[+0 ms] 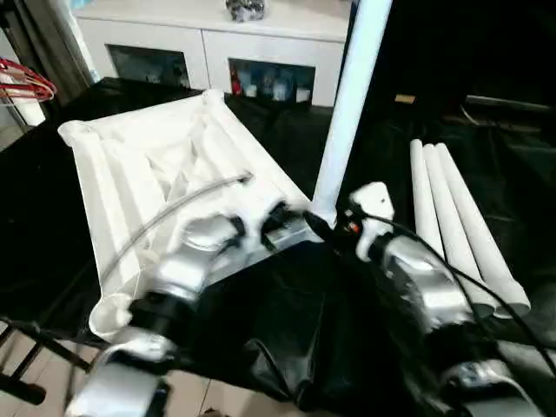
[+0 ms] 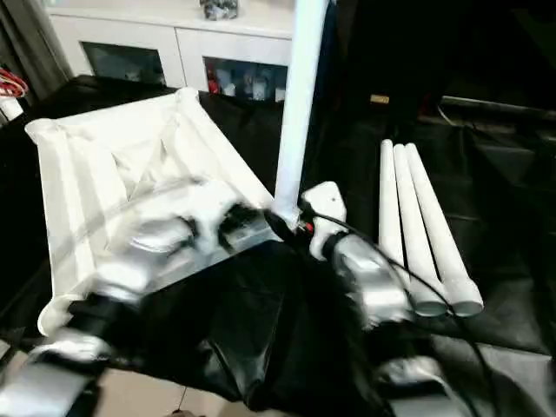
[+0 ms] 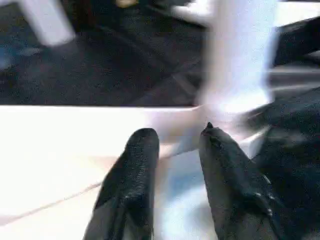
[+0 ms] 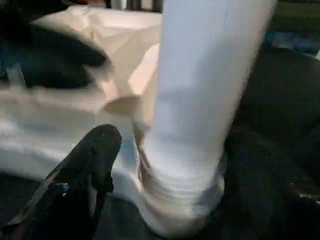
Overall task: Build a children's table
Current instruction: Rotate leg to tighten
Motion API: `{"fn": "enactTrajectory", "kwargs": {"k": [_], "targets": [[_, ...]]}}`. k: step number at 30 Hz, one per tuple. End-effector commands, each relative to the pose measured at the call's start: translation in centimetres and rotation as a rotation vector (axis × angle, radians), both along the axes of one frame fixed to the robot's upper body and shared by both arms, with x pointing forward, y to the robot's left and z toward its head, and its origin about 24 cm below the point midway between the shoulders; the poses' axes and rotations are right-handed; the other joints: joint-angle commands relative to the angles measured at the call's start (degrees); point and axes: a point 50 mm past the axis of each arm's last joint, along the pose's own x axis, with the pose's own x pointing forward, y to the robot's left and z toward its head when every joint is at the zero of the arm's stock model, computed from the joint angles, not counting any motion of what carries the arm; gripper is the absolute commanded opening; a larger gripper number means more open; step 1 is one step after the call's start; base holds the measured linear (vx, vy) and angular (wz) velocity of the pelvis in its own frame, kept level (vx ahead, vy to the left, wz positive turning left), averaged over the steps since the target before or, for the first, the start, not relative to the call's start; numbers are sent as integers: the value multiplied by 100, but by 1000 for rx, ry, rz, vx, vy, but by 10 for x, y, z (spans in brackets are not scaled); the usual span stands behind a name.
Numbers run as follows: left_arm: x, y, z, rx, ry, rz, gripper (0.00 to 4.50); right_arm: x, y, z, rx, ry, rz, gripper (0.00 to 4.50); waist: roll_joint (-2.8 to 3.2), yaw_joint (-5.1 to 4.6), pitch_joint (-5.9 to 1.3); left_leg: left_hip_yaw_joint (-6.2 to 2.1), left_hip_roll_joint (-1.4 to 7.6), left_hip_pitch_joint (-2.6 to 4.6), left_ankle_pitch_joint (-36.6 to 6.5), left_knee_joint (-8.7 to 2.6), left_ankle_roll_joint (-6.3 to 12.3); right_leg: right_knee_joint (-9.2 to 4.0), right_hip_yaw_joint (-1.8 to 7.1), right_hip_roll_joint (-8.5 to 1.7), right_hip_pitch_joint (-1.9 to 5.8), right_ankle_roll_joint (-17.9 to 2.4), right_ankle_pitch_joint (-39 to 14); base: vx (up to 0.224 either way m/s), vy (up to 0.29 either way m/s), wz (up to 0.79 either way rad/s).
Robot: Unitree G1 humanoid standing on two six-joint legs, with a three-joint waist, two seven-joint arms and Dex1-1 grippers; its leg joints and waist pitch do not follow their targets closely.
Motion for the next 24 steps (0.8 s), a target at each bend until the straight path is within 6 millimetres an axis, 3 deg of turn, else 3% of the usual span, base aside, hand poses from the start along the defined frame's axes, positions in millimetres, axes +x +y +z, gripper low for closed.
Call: {"fn": "enactTrajectory", "kwargs": {"k": [1, 5, 6, 7, 8, 9, 12, 16, 22, 24], "targets": [[-3, 12, 1, 8, 11, 21, 146, 0, -5, 7, 5, -19, 18, 380, -34, 24, -417, -124, 357, 87, -577, -327, 630, -386, 315, -521, 334, -1374, -248, 0, 0, 0], [-16, 51, 7, 73, 23, 70, 146, -8, -18, 12, -50, -24, 109, 380, -18, 51, -389, -121, 360, 118, -806, -345, 496, -428, 326, -522, 292, -1288, -701, 0, 0, 0], [-17, 60, 8, 95, 22, 100, 146, -10, -20, 12, -59, -16, 132, 380, -48, 59, -392, -121, 367, 124, -834, -347, 487, -428, 326, -522, 295, -1288, -708, 0, 0, 0], [-17, 60, 8, 95, 22, 100, 146, -10, -20, 12, -59, -16, 132, 380, -36, 63, -387, -129, 365, 110, -814, -353, 485, -415, 328, -514, 301, -1276, -677, 0, 0, 0], [-22, 82, 11, 132, 27, 165, 146, -16, -24, 12, -68, 13, 198, 380, -43, 61, -386, -126, 356, 109, -835, -352, 482, -419, 326, -511, 304, -1273, -675, 0, 0, 0], [-22, 82, 11, 132, 27, 165, 146, -16, -24, 12, -68, 13, 198, 380, -43, 61, -386, -126, 356, 109, -835, -352, 482, -419, 326, -511, 304, -1273, -675, 0, 0, 0], [-28, 109, 15, 191, 38, 270, 146, -30, -19, 12, -69, 72, 337, 380, -51, 64, -374, -141, 352, 99, -877, -361, 494, -419, 322, -500, 321, -1202, -758, 0, 0, 0], [-32, 130, 18, 236, 51, 379, 146, -45, -9, 7, -107, 123, 468, 380, -46, 63, -362, -147, 354, 108, -1003, -369, 468, -452, 322, -510, 279, -1137, -1016, 0, 0, 0], [-35, 160, 23, 369, 64, 537, 146, -41, 13, -5, -132, 140, 429, 380, -33, 37, -364, -166, 347, 125, -1126, -389, 263, -459, 333, -508, 245, -1128, -1163, 0, 0, 0], [-37, 166, 21, 417, 85, 564, 127, -30, 19, -10, -163, 126, 324, 380, -28, 35, -371, -169, 351, 129, -1039, -390, 201, -432, 338, -510, 233, -1187, -1032, 0, 0, 0]]}}
